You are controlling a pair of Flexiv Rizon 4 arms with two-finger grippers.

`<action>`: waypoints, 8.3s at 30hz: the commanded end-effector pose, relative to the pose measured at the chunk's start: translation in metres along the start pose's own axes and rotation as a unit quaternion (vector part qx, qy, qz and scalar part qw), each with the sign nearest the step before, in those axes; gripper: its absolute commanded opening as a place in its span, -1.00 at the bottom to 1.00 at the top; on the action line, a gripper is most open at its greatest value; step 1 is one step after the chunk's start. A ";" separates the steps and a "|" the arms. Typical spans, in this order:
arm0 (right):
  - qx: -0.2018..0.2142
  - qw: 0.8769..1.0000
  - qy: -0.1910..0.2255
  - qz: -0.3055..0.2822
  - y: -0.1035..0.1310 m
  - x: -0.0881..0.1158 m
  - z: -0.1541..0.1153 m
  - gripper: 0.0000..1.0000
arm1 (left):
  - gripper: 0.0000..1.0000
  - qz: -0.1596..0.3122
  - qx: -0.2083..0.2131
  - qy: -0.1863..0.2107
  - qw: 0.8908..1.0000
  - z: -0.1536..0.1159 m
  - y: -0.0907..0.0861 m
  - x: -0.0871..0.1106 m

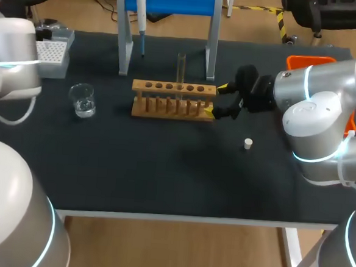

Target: Invert the test tube, pick up the pipette, mount the tip to pipette, aspirate from beaker and dispense into the tube, eject the tip, return the pipette, and cap with the stopper.

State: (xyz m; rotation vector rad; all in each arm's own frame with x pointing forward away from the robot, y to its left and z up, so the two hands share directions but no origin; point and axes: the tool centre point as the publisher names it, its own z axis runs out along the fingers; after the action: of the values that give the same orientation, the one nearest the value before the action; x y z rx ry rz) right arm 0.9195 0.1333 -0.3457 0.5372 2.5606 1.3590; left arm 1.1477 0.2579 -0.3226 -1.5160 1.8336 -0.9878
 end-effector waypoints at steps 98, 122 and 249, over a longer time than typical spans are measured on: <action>0.001 1.000 0.002 0.000 0.000 0.000 -0.001 1.00 | -0.32 -0.046 -0.017 -0.069 0.996 0.019 0.033 0.022; 0.001 1.000 0.002 0.000 0.000 0.000 -0.001 1.00 | -0.70 -0.047 -0.025 -0.073 0.996 0.021 0.037 0.020; 0.001 1.000 0.002 0.000 0.000 0.000 -0.001 1.00 | -1.00 0.013 0.035 -0.100 0.994 -0.038 -0.037 0.027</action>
State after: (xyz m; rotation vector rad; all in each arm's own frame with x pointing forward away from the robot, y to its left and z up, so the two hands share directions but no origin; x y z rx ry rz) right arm 0.9195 0.1332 -0.3459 0.5375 2.5601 1.3596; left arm 1.1457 0.2339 -0.2833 -1.4926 1.6392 -0.8258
